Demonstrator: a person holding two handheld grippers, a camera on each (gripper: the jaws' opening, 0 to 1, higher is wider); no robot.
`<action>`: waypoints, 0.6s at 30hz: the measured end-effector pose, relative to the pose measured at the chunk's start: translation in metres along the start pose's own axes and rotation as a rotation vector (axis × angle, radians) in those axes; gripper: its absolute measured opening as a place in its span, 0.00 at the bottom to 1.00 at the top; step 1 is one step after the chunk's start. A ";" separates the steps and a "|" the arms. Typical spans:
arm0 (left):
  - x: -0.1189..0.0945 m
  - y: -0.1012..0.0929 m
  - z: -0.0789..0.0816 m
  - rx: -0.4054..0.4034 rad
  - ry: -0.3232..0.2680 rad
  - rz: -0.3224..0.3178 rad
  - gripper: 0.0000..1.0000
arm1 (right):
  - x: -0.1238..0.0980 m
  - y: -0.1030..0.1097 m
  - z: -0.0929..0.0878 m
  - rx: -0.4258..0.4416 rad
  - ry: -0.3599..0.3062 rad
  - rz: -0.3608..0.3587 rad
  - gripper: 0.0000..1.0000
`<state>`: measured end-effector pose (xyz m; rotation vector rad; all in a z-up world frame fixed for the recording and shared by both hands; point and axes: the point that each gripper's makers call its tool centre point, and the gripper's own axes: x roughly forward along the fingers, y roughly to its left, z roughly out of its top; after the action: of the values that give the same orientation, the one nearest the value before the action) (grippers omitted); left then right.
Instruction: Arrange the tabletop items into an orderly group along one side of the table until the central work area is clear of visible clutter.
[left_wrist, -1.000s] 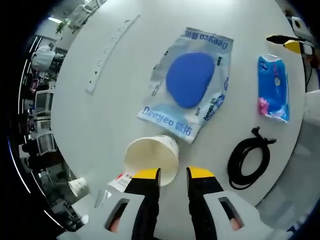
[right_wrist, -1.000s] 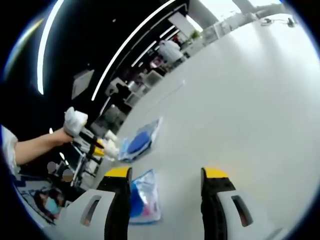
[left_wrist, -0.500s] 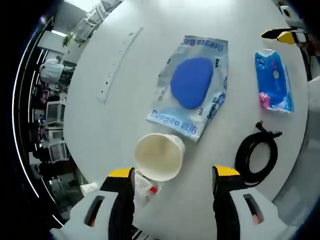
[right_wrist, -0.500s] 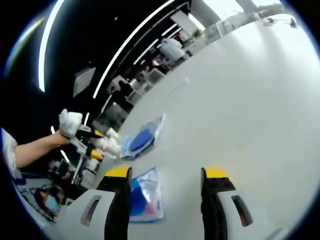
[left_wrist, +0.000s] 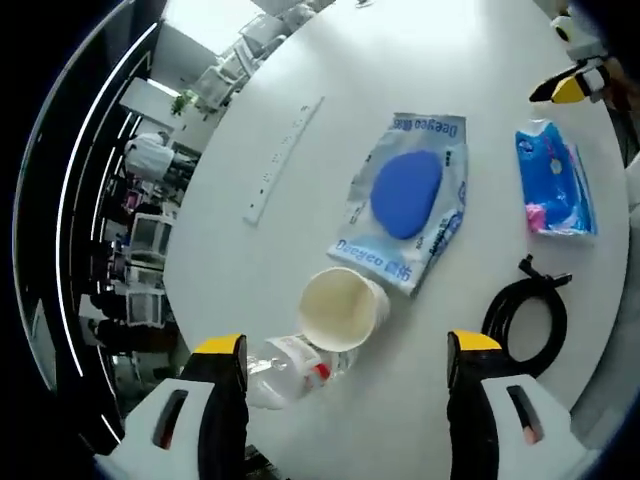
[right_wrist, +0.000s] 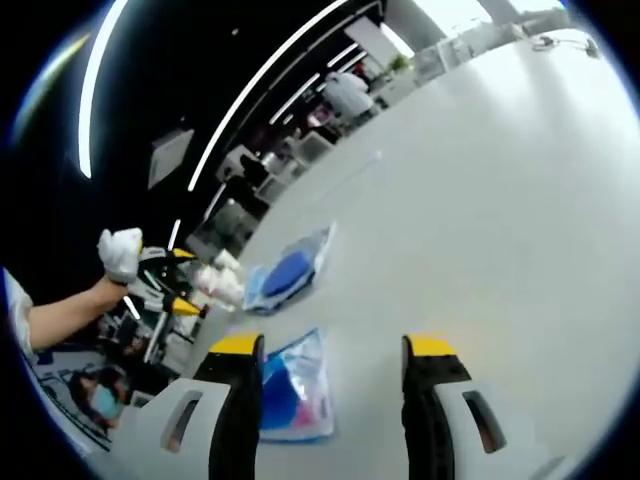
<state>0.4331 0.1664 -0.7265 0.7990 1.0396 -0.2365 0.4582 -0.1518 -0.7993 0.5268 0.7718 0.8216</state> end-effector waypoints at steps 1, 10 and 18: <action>-0.001 0.000 0.000 -0.006 -0.007 0.001 0.79 | 0.000 0.001 0.000 -0.001 0.001 0.001 0.52; -0.015 0.004 0.001 -0.084 -0.114 0.069 0.80 | 0.003 0.007 0.000 -0.018 0.013 0.020 0.52; -0.025 0.006 -0.005 -0.249 -0.195 0.113 0.83 | 0.000 0.007 -0.002 -0.027 0.022 0.018 0.52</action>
<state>0.4198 0.1697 -0.7038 0.5935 0.8185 -0.0841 0.4543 -0.1474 -0.7960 0.5019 0.7761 0.8544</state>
